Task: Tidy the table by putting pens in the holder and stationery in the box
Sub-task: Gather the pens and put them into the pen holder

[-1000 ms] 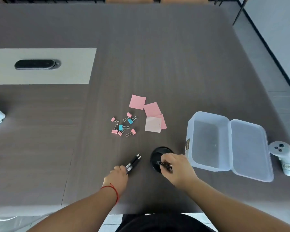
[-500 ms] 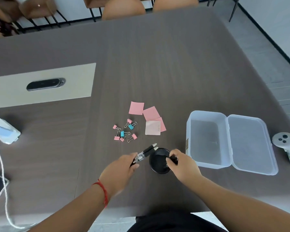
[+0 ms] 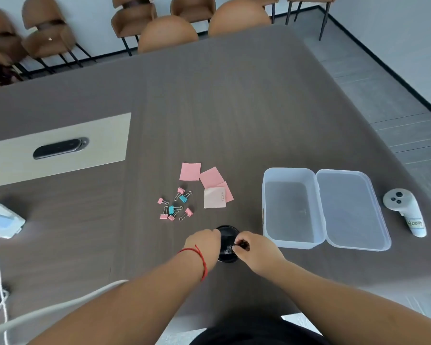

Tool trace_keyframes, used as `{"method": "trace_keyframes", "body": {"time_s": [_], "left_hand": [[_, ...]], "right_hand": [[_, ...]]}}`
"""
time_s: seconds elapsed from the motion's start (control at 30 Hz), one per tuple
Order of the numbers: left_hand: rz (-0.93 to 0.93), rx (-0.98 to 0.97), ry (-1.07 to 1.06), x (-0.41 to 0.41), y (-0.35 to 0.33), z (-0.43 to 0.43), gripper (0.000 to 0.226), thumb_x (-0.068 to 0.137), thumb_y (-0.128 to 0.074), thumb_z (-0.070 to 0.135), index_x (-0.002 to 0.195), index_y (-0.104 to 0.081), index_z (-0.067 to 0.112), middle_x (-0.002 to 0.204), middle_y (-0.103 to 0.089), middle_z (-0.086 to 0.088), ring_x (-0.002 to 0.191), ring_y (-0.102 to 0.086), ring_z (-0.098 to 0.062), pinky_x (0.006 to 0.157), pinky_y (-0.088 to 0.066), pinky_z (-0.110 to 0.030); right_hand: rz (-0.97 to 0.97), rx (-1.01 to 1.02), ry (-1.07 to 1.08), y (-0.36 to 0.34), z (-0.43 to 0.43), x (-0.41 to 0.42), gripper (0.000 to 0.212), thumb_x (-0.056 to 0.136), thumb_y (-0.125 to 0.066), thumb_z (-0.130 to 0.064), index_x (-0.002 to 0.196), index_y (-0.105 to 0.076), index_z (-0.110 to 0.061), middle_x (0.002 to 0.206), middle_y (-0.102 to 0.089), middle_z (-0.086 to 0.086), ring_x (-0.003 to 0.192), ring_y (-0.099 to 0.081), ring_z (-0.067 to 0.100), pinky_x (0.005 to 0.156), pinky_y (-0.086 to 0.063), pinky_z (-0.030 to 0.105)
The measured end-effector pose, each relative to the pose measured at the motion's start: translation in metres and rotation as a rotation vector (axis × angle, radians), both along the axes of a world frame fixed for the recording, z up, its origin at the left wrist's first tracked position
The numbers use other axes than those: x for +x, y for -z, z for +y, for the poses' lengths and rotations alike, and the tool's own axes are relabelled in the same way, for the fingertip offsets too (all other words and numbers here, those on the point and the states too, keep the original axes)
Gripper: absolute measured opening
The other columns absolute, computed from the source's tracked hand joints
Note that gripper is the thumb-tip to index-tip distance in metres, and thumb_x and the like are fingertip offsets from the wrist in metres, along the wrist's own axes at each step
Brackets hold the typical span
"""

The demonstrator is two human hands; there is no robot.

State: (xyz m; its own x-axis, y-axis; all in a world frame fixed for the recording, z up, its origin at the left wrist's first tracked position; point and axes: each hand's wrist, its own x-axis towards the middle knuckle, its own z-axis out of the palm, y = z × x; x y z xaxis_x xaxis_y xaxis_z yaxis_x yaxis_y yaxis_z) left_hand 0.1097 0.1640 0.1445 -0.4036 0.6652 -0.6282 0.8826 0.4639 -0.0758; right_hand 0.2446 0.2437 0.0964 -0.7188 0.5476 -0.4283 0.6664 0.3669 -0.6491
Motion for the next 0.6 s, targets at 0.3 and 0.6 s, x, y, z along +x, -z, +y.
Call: {"method": "trace_keyframes", "body": {"time_s": [0.3, 0.6], "left_hand": [[-0.167, 0.082, -0.104, -0.012, 0.009, -0.011, 0.045, 0.086, -0.062, 0.032, 0.120, -0.040, 0.013, 0.117, -0.052, -0.015, 0.102, -0.057, -0.034, 0.085, -0.049, -0.045], [-0.449, 0.252, -0.530, -0.041, 0.000, -0.041, 0.096, 0.068, -0.075, 0.051, 0.141, -0.013, 0.042, 0.150, -0.028, -0.008, 0.120, -0.052, -0.032, 0.095, -0.048, -0.040]], "right_hand": [[-0.087, -0.025, -0.138, -0.009, 0.012, 0.006, 0.039, 0.090, -0.050, -0.044, 0.127, -0.048, -0.033, 0.106, -0.066, -0.001, 0.094, -0.061, 0.020, 0.083, -0.050, 0.034], [-0.140, 0.135, -0.169, -0.054, 0.051, -0.019, 0.064, 0.090, -0.044, -0.061, 0.146, -0.021, -0.038, 0.126, -0.049, 0.009, 0.105, -0.060, 0.030, 0.089, -0.049, 0.041]]}}
